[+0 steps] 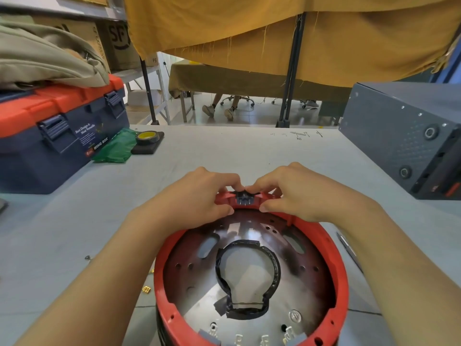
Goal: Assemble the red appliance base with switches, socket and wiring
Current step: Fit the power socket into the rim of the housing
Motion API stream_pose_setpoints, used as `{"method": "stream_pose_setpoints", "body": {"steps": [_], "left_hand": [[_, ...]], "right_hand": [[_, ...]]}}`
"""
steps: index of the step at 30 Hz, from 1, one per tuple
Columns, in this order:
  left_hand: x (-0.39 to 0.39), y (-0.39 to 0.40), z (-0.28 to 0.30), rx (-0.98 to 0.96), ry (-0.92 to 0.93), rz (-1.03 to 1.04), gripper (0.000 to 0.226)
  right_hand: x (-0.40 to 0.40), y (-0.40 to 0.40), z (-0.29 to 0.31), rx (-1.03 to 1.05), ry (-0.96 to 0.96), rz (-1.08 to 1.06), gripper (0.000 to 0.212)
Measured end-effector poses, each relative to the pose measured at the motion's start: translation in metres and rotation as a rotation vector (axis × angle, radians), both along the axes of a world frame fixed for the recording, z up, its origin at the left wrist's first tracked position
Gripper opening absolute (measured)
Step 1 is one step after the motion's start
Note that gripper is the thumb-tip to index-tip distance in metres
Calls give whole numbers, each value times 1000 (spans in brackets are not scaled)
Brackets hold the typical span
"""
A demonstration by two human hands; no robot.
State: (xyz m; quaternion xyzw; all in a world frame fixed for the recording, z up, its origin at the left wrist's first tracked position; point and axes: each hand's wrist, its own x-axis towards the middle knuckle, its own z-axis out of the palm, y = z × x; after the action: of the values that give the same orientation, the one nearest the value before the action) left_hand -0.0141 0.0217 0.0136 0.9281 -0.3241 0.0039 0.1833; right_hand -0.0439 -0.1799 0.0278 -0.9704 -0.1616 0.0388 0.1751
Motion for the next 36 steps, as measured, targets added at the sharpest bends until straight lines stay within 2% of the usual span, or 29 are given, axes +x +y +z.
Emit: {"method": "stream_pose_setpoints", "body": {"steps": [20,28,36], "left_hand": [[-1,-8,-5,90,-69,39,29],[-1,-10,-4,59,-1,51,27],[-10,-7,-3,17,38,49,29]], "right_hand": [[-1,10,-1,-75,-24,-54,38],[-2,14,-1,-126,-35,-62,37],[-7,11,-8,-70,-50,-75,39]]}}
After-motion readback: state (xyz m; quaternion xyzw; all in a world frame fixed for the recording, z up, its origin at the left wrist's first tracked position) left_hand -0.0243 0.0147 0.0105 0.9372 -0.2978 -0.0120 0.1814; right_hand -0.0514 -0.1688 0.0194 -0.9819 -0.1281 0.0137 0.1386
